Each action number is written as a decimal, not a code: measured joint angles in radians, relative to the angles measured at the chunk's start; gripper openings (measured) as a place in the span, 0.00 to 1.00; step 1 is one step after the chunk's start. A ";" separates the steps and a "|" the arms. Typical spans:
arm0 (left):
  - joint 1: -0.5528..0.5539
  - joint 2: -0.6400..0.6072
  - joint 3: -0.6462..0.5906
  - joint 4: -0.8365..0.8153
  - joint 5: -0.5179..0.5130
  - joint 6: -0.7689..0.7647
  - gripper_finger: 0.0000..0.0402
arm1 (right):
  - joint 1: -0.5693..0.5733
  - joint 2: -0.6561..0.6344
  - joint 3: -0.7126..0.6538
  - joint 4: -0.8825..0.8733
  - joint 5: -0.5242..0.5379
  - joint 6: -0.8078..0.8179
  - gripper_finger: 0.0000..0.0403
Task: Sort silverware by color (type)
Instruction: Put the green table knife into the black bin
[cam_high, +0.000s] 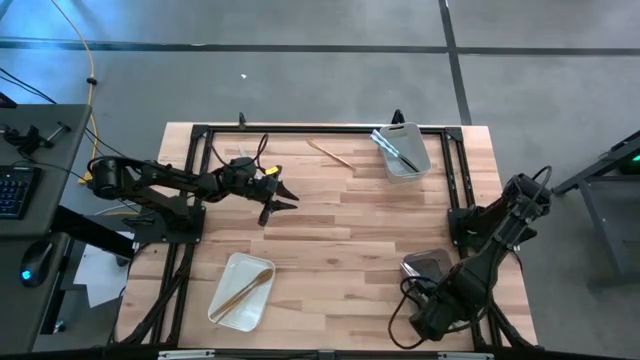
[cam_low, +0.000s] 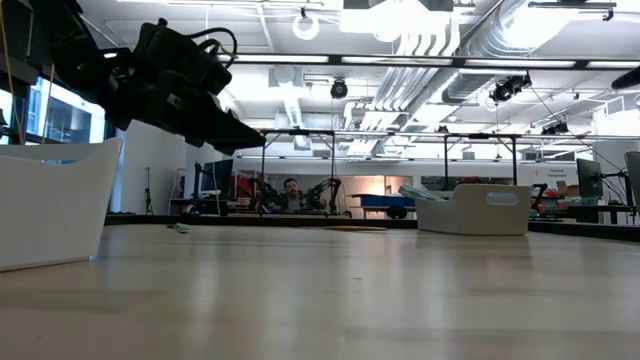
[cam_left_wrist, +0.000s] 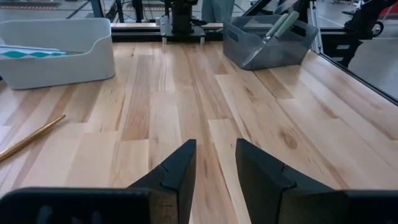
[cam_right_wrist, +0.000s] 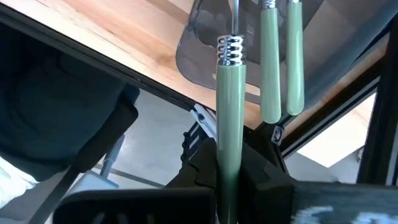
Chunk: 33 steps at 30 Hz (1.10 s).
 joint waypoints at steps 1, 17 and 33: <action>0.000 0.000 0.000 -0.003 0.001 0.000 0.25 | 0.002 0.000 -0.012 0.013 -0.002 0.001 0.00; 0.000 0.000 0.001 -0.019 0.003 -0.010 0.25 | 0.047 -0.178 -0.325 0.294 -0.050 0.136 0.00; 0.000 0.000 0.001 -0.024 0.003 -0.019 0.25 | 0.022 -0.194 -0.523 0.488 -0.037 0.059 0.00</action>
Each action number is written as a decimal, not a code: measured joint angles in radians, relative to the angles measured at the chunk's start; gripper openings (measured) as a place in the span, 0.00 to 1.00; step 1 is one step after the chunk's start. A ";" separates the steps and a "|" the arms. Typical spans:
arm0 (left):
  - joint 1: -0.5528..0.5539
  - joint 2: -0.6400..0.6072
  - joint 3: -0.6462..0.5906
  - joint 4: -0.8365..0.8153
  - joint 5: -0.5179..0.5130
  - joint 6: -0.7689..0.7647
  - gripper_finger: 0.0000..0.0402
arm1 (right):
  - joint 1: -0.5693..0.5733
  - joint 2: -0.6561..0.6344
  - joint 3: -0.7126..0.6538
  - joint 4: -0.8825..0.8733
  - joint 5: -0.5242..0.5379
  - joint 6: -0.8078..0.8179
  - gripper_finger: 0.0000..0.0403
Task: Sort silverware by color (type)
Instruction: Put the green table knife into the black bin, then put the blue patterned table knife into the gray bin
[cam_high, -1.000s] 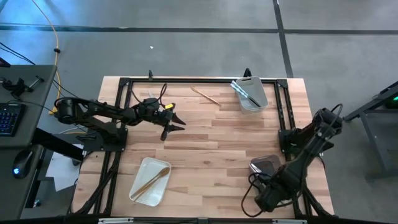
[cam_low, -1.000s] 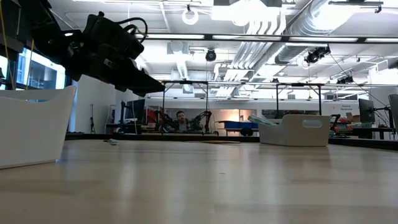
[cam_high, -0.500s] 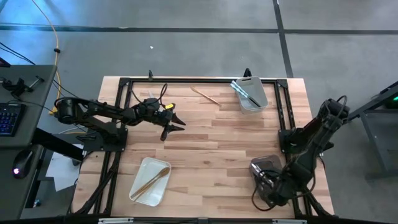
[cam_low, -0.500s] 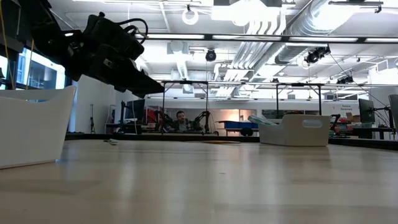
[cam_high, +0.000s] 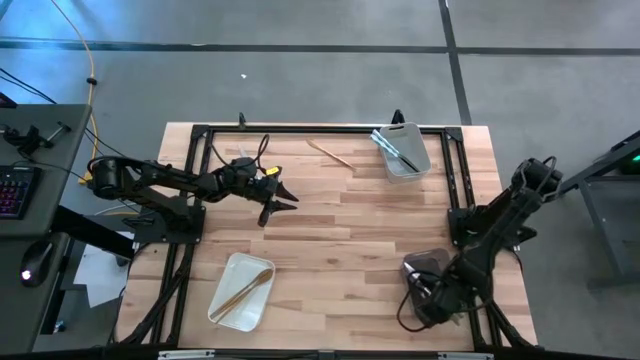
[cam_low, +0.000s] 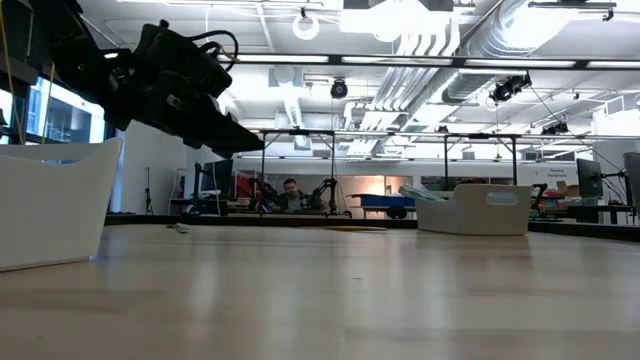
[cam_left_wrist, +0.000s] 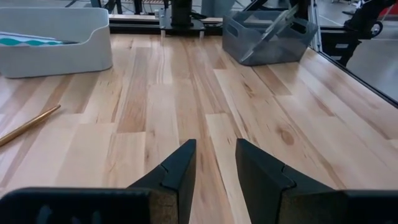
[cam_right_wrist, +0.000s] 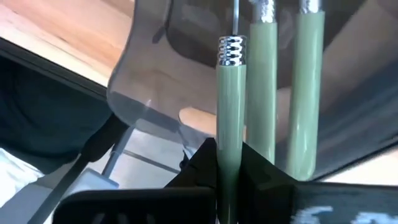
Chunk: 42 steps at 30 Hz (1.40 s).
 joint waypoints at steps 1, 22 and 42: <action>0.000 0.000 0.000 -0.002 0.000 -0.002 0.25 | -0.005 0.000 -0.005 0.000 0.000 -0.014 0.00; 0.063 -0.023 0.008 -0.114 0.039 -0.071 0.25 | -0.046 -0.075 -0.009 -0.069 -0.015 -0.175 0.13; 0.059 -0.089 0.379 -1.306 -0.309 0.101 0.25 | -0.596 -0.389 -0.328 0.293 0.317 -1.464 0.00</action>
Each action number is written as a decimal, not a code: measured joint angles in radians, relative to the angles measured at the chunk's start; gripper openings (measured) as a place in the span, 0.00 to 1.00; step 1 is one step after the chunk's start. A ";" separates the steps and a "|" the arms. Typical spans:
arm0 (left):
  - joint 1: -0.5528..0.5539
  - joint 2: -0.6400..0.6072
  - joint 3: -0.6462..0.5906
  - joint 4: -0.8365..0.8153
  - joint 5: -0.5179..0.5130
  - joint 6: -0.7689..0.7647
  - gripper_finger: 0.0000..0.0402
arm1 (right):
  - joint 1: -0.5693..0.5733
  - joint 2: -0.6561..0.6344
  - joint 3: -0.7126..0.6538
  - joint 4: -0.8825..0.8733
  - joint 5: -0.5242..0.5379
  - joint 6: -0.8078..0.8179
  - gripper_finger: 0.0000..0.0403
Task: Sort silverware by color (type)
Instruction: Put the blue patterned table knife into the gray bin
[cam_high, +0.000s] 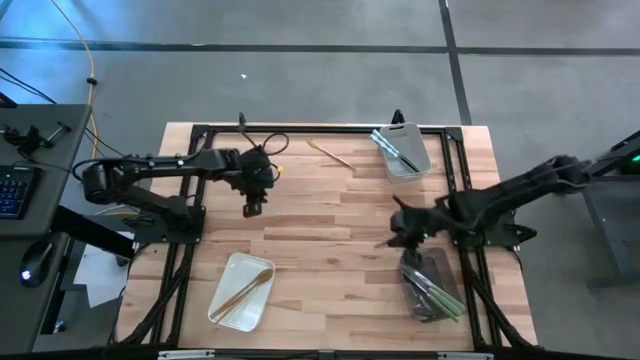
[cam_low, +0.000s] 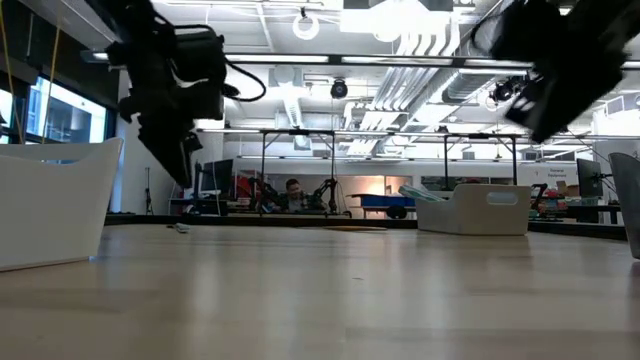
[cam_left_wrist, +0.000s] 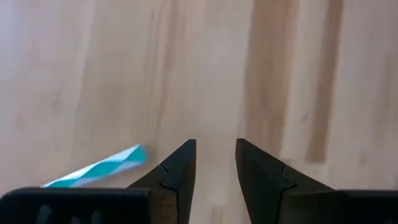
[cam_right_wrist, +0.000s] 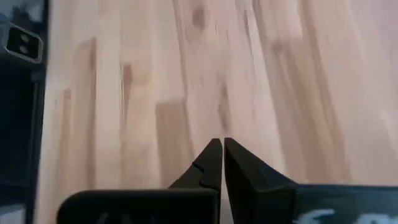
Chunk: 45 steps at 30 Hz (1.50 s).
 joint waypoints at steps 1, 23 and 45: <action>-0.001 0.010 0.017 -0.033 -0.018 0.019 0.26 | -0.046 -0.003 -0.032 0.066 -0.029 -0.062 0.00; 0.000 0.401 0.200 -0.163 -0.351 0.510 0.47 | -0.363 -0.005 -0.114 0.323 -0.265 -0.560 0.00; 0.015 0.407 0.252 -0.092 -0.272 0.540 0.08 | -0.362 -0.004 -0.114 0.337 -0.254 -0.519 0.00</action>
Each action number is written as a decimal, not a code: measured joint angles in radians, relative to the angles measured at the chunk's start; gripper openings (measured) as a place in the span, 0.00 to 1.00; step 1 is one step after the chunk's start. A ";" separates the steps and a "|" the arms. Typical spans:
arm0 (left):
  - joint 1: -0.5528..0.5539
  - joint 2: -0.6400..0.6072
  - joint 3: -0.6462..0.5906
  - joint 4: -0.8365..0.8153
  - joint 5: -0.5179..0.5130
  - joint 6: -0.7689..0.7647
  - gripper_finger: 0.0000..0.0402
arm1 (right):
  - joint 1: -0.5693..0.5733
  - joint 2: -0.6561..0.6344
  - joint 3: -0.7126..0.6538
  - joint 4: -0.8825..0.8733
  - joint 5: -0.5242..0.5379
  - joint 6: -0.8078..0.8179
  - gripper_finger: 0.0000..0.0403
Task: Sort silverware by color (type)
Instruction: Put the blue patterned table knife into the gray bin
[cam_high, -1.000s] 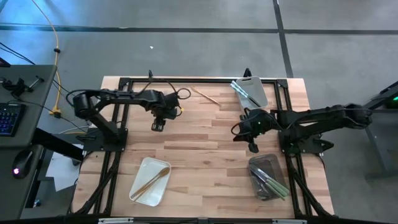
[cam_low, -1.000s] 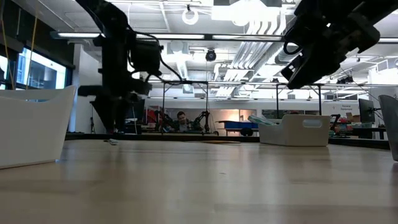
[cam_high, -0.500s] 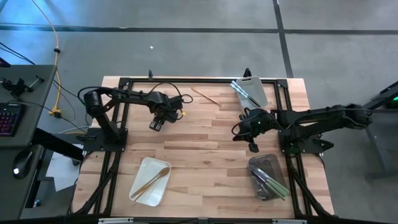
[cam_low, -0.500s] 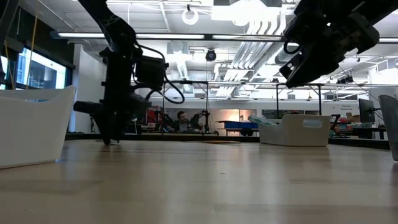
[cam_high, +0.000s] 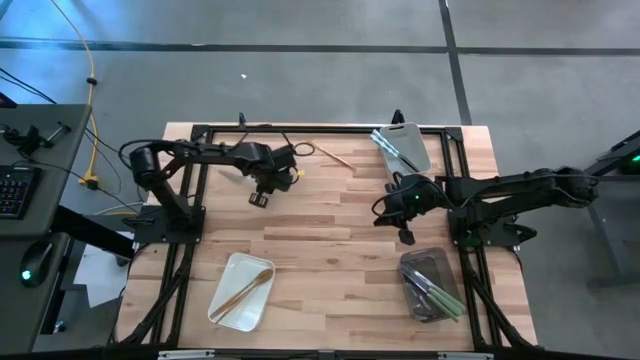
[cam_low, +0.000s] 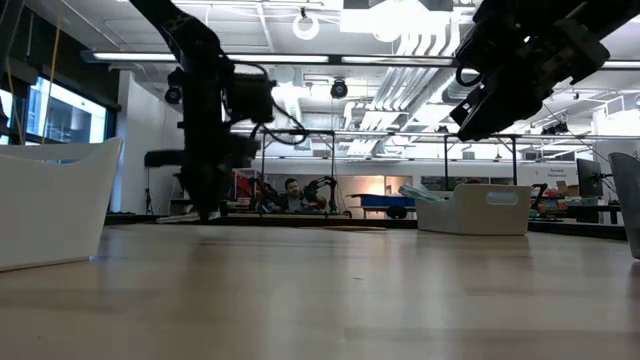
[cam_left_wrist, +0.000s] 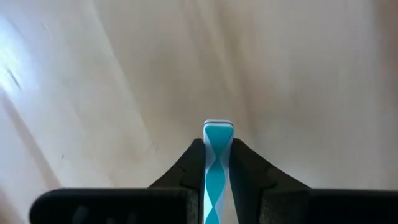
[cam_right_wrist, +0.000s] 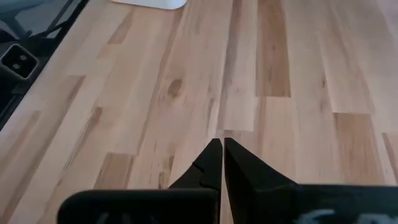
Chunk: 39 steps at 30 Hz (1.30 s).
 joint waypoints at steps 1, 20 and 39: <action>0.003 -0.011 0.008 -0.001 0.031 -0.015 0.08 | 0.000 0.000 0.000 0.000 0.010 0.006 0.00; 0.072 -0.252 -0.055 0.754 0.711 -0.532 0.08 | 0.000 0.281 0.001 0.655 0.291 0.205 0.27; 0.063 -0.233 -0.284 1.574 0.757 -0.832 0.08 | -0.039 0.517 0.169 0.853 0.443 0.248 0.51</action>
